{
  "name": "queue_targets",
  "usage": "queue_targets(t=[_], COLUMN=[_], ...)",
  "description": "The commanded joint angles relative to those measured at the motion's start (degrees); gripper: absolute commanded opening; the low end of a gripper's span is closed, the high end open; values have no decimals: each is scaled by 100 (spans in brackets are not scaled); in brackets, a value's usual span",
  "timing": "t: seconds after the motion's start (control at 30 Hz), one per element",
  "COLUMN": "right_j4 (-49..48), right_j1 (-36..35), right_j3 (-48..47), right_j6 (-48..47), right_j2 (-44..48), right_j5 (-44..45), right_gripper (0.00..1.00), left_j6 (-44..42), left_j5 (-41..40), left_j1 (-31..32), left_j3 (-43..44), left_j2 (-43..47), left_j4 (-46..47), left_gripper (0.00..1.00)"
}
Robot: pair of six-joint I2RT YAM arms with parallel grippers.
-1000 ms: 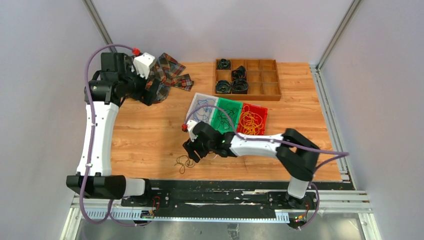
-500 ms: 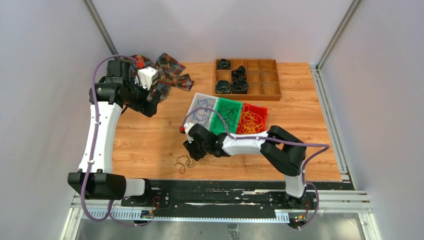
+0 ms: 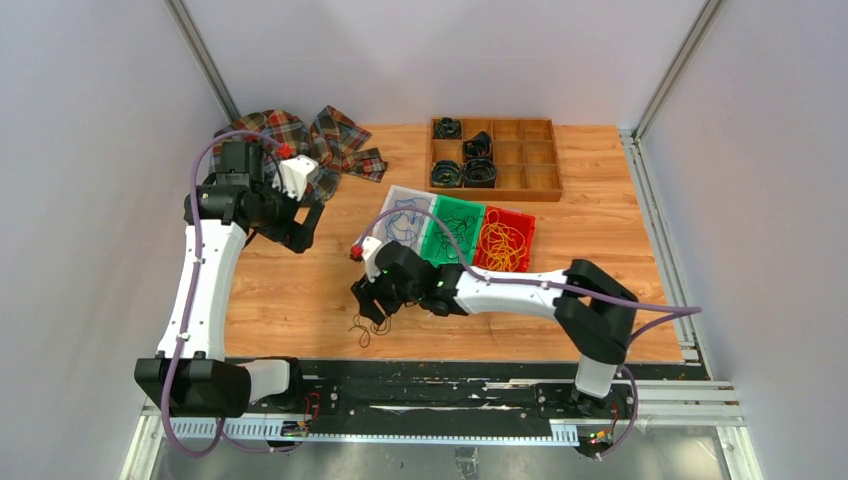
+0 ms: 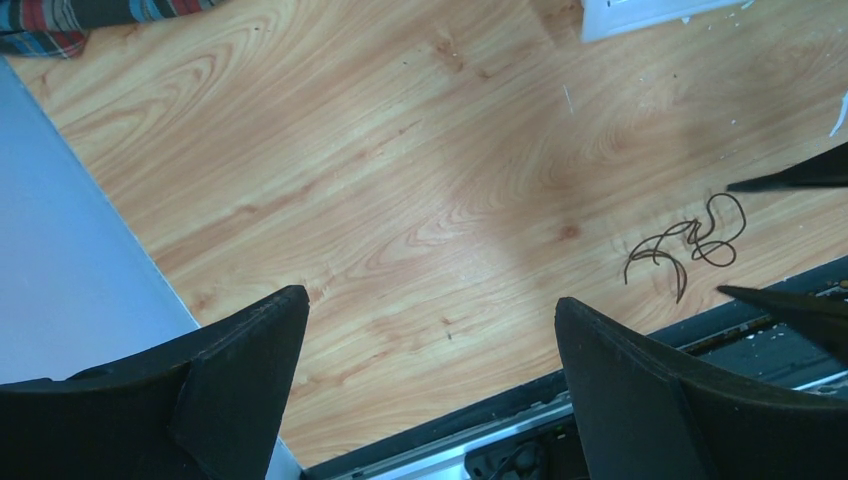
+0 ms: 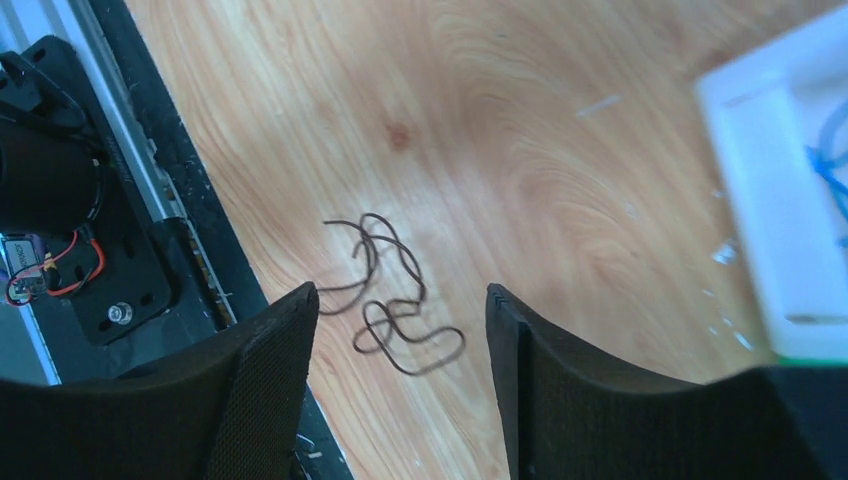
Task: Untangle the cables
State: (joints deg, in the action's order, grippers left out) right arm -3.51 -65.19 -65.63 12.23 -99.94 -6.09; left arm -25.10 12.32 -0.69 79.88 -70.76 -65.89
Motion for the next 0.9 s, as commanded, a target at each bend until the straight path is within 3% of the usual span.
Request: queue_targets(t=[0.0, 0.17, 0.27, 0.37, 0.47, 0.67, 0.87], right_j4=[301, 368, 336, 388, 509, 723, 987], right_j1=[-226, -240, -240, -233, -193, 117, 1012], right_j3=[-439, -625, -643, -747, -869, -805, -589], right_j6=[-123, -262, -297, -364, -413, -363, -486], right_j2=[-715, -1093, -1165, -1166, -982, -120, 559], right_j5=[-180, -156, -174, -101, -48, 12, 456], right_gripper=[61, 55, 45, 28, 2, 1, 1], left_j6=[-204, -471, -652, -583, -459, -514, -601], left_j5=[-88, -293, -454, -478, -307, -414, -445], left_j1=[-63, -80, -81, -81, -80, -80, -81], left_j3=[-61, -223, -298, -199, -136, -248, -481], left_j2=[157, 317, 409, 397, 403, 420, 540], left_j4=[217, 210, 165, 164, 175, 180, 195], left_gripper=[98, 98, 98, 98, 98, 98, 98])
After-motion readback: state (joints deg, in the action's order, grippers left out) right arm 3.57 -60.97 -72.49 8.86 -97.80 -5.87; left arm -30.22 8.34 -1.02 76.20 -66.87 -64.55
